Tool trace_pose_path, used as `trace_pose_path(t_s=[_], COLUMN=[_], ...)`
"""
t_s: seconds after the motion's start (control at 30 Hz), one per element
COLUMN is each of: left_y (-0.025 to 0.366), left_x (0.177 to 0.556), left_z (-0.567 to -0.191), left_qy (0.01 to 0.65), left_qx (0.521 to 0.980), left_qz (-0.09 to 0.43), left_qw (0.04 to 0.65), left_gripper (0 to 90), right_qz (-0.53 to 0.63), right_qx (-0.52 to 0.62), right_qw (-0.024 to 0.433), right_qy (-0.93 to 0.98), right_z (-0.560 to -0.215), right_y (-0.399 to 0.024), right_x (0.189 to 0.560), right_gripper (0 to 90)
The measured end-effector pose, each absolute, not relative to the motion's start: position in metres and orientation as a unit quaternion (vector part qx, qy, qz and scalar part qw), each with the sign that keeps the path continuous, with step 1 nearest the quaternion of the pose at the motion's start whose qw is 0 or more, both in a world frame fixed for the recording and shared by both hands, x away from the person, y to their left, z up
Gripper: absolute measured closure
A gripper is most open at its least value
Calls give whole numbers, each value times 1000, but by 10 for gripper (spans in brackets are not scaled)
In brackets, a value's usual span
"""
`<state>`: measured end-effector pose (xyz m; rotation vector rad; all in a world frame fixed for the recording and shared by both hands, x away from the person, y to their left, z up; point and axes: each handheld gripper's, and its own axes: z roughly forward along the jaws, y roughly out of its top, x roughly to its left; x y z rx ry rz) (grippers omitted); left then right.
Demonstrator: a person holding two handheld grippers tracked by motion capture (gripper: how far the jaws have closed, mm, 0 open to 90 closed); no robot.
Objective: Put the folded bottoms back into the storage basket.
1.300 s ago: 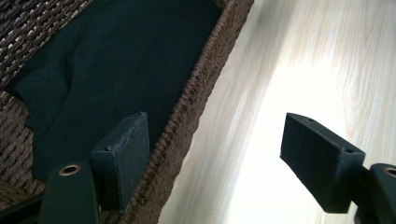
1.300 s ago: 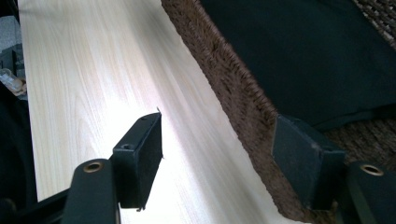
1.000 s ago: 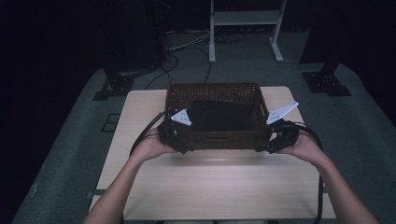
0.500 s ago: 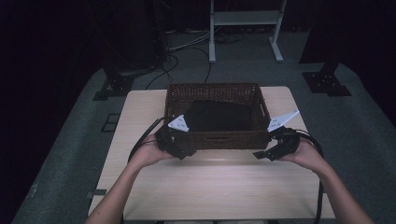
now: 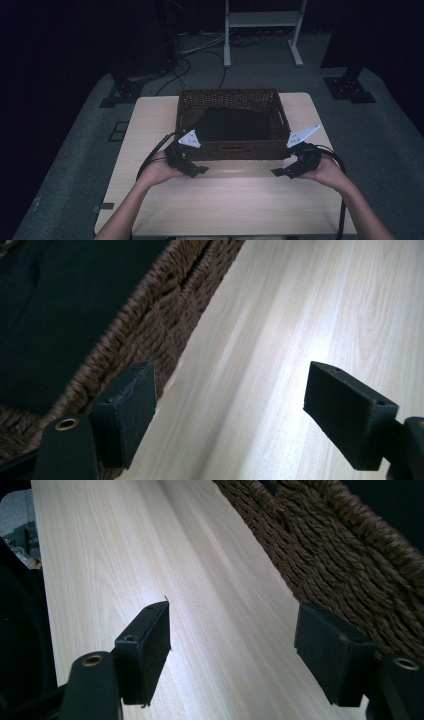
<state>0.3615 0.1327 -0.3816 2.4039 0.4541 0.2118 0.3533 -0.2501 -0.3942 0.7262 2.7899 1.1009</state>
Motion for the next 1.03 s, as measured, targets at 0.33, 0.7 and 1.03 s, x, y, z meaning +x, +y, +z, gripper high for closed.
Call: trace_pose_path(t_s=[0.33,0.7,1.03], left_y=[136,143,150], left_x=[356,346,335], left_z=[-390,-403,-412], left_qy=[180,185,193], left_qx=[921,921,920], left_qz=[73,70,72], left_qw=[339,336,335], left_gripper=[174,151,140], right_qz=[354,352,347], right_qx=[241,239,245], right_qw=[22,22,17], right_qy=[903,905,905], right_z=[-405,-416,-432], right_y=[-249,-247,-250], right_x=[347,336,325], right_gripper=[296,294,288])
